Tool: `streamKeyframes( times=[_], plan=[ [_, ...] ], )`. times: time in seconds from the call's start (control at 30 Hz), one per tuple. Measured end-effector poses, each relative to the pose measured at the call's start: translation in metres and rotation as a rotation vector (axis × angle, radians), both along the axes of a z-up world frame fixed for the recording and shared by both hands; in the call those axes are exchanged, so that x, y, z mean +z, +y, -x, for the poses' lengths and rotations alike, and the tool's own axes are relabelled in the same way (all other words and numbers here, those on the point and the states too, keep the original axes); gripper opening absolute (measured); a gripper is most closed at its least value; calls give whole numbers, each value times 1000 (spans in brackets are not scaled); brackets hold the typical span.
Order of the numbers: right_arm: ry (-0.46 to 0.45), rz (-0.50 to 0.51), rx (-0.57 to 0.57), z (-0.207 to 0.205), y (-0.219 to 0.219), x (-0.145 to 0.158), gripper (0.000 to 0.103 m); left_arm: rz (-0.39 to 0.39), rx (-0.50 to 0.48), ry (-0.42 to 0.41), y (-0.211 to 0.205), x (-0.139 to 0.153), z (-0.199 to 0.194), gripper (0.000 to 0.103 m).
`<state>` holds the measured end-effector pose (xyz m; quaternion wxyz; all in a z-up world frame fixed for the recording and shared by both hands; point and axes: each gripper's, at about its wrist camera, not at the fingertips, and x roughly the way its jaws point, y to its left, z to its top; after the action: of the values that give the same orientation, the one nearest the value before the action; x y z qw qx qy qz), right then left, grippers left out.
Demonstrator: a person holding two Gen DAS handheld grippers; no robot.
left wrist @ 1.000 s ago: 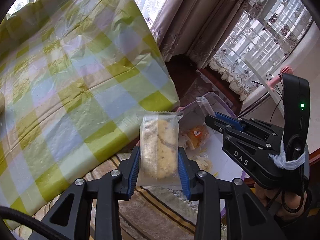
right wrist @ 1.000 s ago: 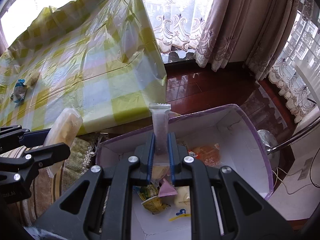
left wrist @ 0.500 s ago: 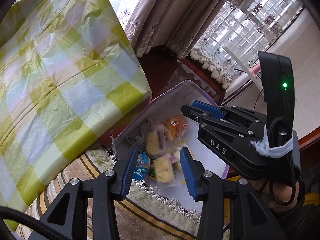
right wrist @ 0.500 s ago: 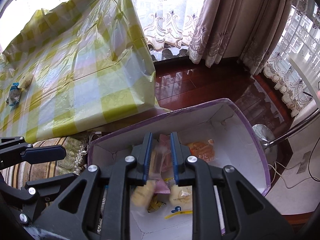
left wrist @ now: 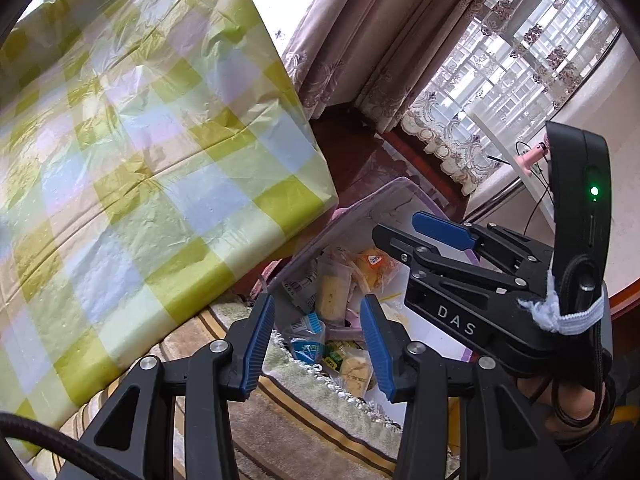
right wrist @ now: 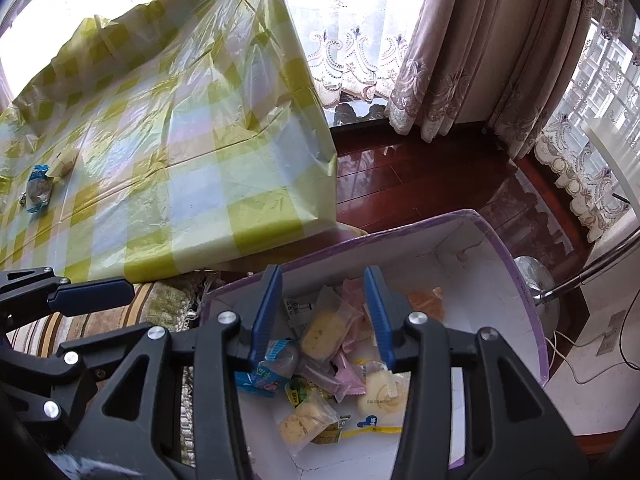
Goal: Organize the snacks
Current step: 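Open both grippers to drop the biscuit cake and pink packet into the box, then move both grippers back over the remaining snacks on the table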
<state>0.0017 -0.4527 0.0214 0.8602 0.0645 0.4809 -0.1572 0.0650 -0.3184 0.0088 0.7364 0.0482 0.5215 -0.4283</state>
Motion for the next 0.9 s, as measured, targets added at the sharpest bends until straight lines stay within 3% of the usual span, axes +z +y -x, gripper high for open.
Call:
streamKeyframes(
  times=[0.5, 0.9],
  plan=[
    [-33, -7, 84, -36, 47, 12, 60, -34, 186, -112, 53, 10, -44, 51],
    [-80, -6, 208, -84, 110, 24, 68, -22, 423, -156, 132, 14, -103, 52]
  ],
)
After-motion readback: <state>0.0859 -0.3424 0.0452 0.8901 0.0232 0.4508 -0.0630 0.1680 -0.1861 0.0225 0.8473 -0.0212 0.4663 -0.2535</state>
